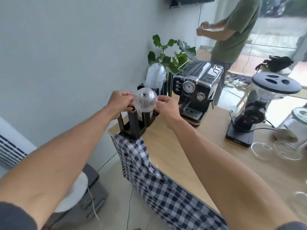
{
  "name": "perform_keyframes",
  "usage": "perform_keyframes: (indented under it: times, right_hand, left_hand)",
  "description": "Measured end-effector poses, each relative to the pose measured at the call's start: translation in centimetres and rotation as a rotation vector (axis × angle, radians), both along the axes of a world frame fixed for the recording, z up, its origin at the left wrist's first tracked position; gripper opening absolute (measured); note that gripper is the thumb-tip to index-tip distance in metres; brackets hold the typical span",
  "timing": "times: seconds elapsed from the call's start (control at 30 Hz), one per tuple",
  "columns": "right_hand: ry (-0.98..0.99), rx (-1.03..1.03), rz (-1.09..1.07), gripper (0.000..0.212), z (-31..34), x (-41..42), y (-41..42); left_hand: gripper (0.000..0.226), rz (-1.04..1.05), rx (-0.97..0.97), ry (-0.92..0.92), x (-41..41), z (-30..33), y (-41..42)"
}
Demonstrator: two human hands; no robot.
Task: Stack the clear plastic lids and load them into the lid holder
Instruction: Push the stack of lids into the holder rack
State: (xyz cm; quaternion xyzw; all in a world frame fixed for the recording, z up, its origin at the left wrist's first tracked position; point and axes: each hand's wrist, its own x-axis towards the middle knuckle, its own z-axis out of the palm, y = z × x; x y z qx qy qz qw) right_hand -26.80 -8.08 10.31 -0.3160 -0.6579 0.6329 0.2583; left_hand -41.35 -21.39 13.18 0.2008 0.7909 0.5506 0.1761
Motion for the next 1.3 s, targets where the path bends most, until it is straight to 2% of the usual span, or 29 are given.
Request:
perform_keyframes:
  times: [0.07,0.2,0.33,0.5,0.6,0.77,0.9,1.17,1.3]
  right_hand:
    - [0.000,-0.053,-0.034,0.024,0.3,-2.7,-0.9]
    - [-0.036,-0.116,-0.091,0.014,0.1,-6.9,-3.0]
    - [-0.109,-0.108,-0.171,0.023,-1.2,-9.3,-4.3]
    - [-0.201,-0.287,-0.262,0.004,-3.8,-11.2,-4.5]
    - [-0.229,-0.413,-0.301,0.013,-4.7,-11.9,-4.4]
    - [-0.310,-0.592,-0.321,0.005,-6.6,-12.8,-4.2]
    - [-0.340,-0.610,-0.351,0.009,-9.0,-13.1,-4.3]
    - [-0.421,-0.557,-0.392,0.027,-12.5,-14.1,-4.4]
    - [-0.448,-0.536,-0.410,0.025,-13.2,-14.3,-4.2]
  left_hand:
    - [0.016,-0.045,-0.053,0.018,-3.4,1.0,-0.7]
    - [0.017,-0.188,-0.147,0.041,-9.2,1.6,-1.5]
    - [0.015,-0.309,-0.236,0.041,-13.5,0.2,-1.4]
    - [0.029,-0.450,-0.345,-0.088,-16.3,-1.5,-0.6]
    - [0.020,-0.483,-0.420,-0.197,-17.5,-2.5,0.1]
    - [0.013,-0.491,-0.503,-0.390,-19.8,-5.9,0.6]
    - [0.007,-0.498,-0.514,-0.483,-20.7,-9.3,1.0]
    - [0.014,-0.538,-0.516,-0.504,-21.0,-13.9,1.4]
    - [0.010,-0.539,-0.499,-0.495,-21.1,-14.8,1.8]
